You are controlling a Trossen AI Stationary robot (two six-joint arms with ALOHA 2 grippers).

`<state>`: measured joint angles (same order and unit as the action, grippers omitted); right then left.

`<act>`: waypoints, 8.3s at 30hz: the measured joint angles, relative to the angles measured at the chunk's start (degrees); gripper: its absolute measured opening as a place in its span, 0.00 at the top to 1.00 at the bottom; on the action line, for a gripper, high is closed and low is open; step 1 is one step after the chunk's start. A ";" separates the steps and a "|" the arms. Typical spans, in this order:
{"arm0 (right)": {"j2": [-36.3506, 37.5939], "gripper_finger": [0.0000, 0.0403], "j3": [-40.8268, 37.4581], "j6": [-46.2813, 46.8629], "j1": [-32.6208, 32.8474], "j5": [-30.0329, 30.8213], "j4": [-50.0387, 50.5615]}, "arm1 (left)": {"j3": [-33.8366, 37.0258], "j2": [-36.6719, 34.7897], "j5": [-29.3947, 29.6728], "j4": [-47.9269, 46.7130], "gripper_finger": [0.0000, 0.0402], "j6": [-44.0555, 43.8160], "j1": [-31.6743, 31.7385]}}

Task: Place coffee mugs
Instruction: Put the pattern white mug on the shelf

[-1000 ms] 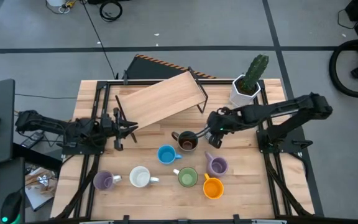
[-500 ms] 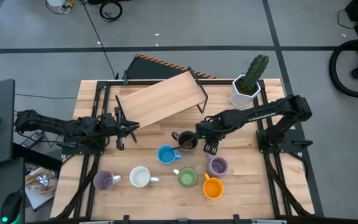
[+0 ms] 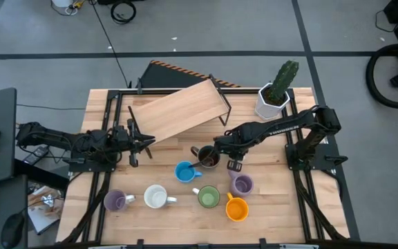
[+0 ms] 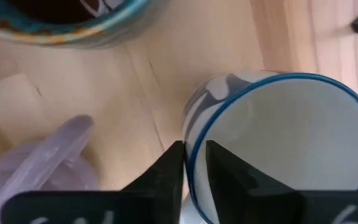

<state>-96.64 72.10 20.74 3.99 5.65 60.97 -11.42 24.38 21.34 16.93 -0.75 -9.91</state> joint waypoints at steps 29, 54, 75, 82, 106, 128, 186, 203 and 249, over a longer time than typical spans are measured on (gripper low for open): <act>1.13 0.94 6.18 -19.26 -2.14 1.15 10.21 | 0.00 0.00 0.00 -0.07 0.86 0.08 0.00; -4.76 0.94 42.52 -26.15 -10.39 2.21 19.69 | 0.00 0.00 0.27 7.84 0.86 3.33 0.64; -18.17 0.93 62.75 -38.45 -16.87 0.02 28.89 | -19.23 13.87 -8.93 -15.04 0.93 -2.00 9.11; -18.27 0.93 62.75 -40.72 -18.44 -0.48 29.09 | -19.23 16.29 -9.18 -15.26 0.93 -3.00 8.74; -21.29 0.92 62.53 -43.91 -22.75 -2.75 28.87 | -19.23 20.24 -9.16 -13.94 0.93 -1.52 8.00; -21.46 0.71 62.49 -43.91 -22.82 -1.03 25.98 | -19.23 20.24 -9.18 -13.92 0.93 -1.41 8.00; 17.02 0.53 5.05 -23.33 -14.49 24.91 -14.74 | -10.51 20.59 -8.94 1.26 0.93 2.48 6.47; 17.14 0.53 -1.50 -19.22 -14.19 25.22 -27.06 | -10.51 20.59 -8.94 3.02 0.93 2.92 6.45; 7.35 0.57 -0.55 -25.12 -9.35 14.08 -45.45 | -10.54 20.61 -9.18 4.08 0.93 1.42 6.40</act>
<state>-89.29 71.54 -4.39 -5.37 19.73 15.52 -21.96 44.99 12.17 21.01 0.67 -3.51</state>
